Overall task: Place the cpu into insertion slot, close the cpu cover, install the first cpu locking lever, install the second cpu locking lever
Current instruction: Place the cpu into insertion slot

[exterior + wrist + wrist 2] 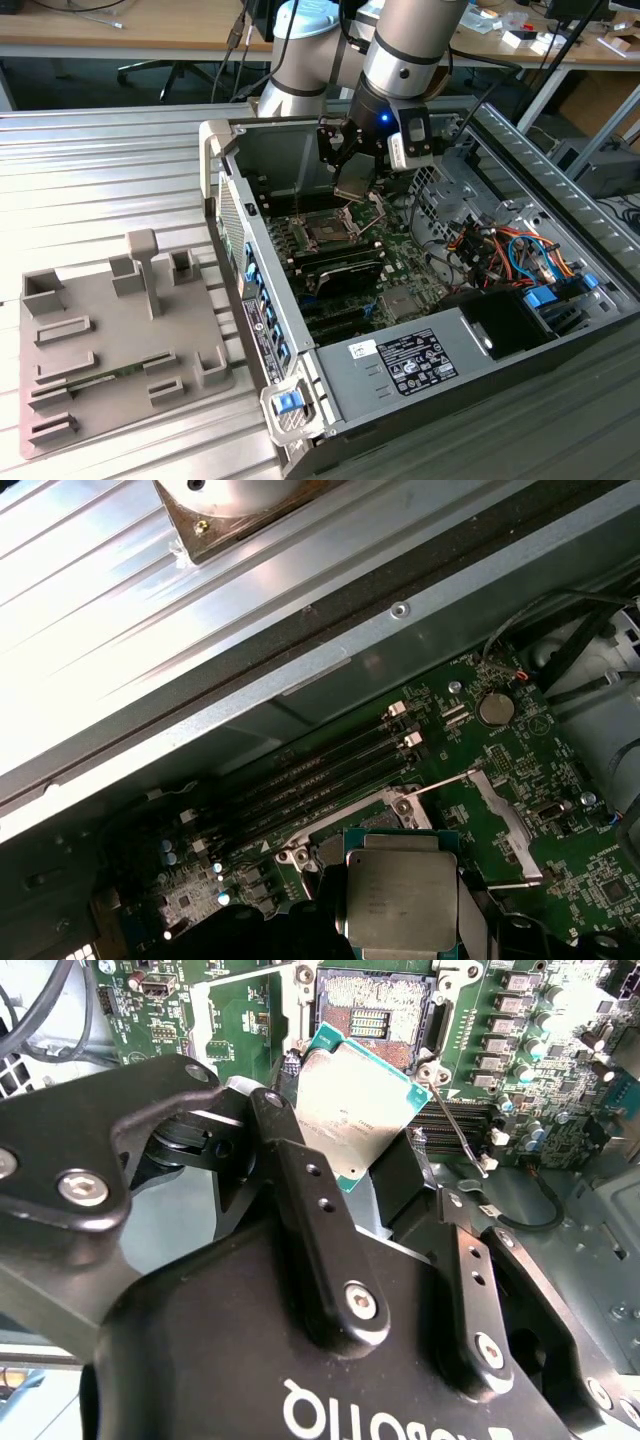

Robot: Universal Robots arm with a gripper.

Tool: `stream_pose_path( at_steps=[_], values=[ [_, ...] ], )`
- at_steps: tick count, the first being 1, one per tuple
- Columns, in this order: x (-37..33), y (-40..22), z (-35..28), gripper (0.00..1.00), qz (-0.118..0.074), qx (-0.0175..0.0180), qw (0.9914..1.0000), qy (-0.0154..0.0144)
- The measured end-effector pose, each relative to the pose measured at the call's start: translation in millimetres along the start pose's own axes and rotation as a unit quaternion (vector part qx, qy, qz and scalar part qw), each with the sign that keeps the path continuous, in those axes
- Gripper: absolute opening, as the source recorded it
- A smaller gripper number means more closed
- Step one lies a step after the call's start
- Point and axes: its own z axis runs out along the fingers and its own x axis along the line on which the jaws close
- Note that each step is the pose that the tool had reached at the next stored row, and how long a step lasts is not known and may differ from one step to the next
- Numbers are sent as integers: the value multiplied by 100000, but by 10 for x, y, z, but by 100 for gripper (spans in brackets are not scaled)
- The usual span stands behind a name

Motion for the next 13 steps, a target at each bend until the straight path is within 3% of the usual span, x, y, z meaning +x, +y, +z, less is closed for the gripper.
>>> stream_pose_path(
  at_steps=[13],
  values=[
    [0, 0, 4, 55, 397, -8, 99999, -36]
  ],
)
